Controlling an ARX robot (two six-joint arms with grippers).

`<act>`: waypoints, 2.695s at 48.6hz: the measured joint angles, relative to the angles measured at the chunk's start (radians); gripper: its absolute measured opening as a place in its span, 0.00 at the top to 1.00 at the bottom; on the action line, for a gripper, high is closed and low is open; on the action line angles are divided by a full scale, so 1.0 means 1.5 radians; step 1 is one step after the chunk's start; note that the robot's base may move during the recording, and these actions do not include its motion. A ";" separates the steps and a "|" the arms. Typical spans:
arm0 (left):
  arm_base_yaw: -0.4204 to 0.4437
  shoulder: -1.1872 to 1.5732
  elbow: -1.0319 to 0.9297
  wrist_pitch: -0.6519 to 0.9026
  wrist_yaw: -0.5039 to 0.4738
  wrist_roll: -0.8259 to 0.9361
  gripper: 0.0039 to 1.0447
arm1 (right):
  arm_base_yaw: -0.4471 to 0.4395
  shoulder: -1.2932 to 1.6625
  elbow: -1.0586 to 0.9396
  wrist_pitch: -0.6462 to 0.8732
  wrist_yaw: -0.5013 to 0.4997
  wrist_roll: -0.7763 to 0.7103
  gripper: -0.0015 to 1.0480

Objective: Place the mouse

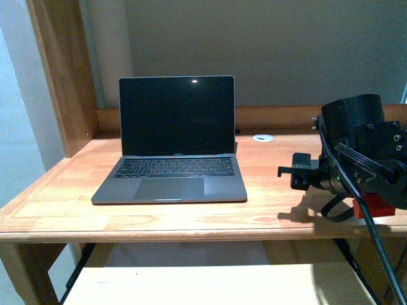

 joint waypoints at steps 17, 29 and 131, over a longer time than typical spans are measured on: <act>0.000 0.000 0.000 0.000 0.000 0.000 0.06 | -0.018 0.107 0.132 -0.057 -0.016 -0.023 0.39; 0.000 0.000 0.000 0.000 0.000 0.000 0.06 | -0.012 0.156 0.212 -0.109 -0.009 -0.033 0.39; 0.000 0.000 0.000 0.000 0.000 0.000 0.06 | -0.117 -0.964 -0.843 0.178 -0.234 -0.157 0.98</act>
